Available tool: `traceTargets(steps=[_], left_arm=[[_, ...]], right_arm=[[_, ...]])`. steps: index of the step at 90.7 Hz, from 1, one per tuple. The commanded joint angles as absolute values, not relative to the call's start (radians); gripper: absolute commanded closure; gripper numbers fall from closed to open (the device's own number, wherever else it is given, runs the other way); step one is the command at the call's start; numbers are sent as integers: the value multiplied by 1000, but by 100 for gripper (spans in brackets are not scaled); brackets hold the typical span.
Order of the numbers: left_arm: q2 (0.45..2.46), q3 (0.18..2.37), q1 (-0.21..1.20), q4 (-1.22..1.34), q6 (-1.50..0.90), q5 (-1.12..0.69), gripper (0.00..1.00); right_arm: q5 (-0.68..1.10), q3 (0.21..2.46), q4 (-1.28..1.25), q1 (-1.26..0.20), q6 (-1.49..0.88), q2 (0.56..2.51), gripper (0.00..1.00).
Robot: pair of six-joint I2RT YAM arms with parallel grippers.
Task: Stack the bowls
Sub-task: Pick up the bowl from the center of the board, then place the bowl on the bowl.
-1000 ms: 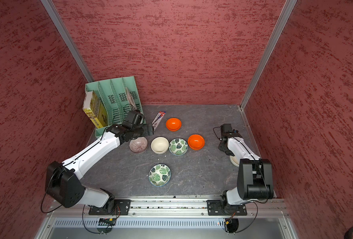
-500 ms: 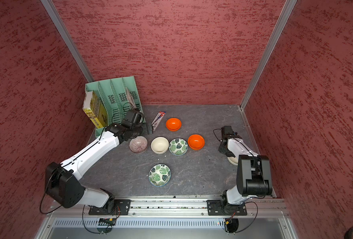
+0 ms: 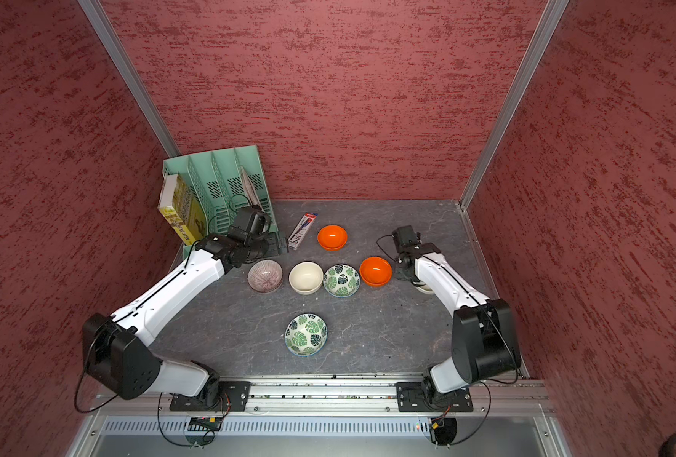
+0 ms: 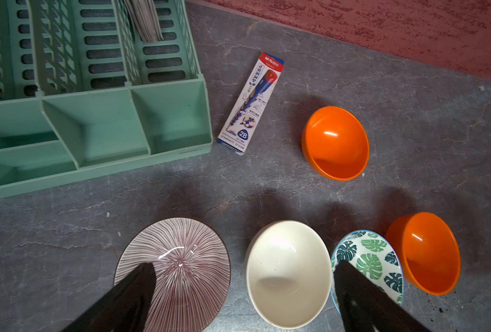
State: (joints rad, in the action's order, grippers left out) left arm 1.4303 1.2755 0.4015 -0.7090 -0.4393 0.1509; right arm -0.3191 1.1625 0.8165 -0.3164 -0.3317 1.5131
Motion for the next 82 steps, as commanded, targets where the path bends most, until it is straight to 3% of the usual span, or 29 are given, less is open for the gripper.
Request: traceTargets(steps=[1, 22, 36, 82], left_arm=[[1383, 1298, 346, -747, -441, 136, 0], [1362, 1322, 174, -810, -446, 111, 0], [1347, 1316, 141, -821, -461, 125, 0], [1306, 1269, 142, -811, -466, 127, 0]], right_arm=[[-407, 1305, 908, -456, -286, 1517, 100], [-311, 1443, 776, -723, -228, 1661, 100], [-331, 1584, 757, -853, -201, 1825, 100], [-270, 1859, 795, -957, -173, 2064, 100]])
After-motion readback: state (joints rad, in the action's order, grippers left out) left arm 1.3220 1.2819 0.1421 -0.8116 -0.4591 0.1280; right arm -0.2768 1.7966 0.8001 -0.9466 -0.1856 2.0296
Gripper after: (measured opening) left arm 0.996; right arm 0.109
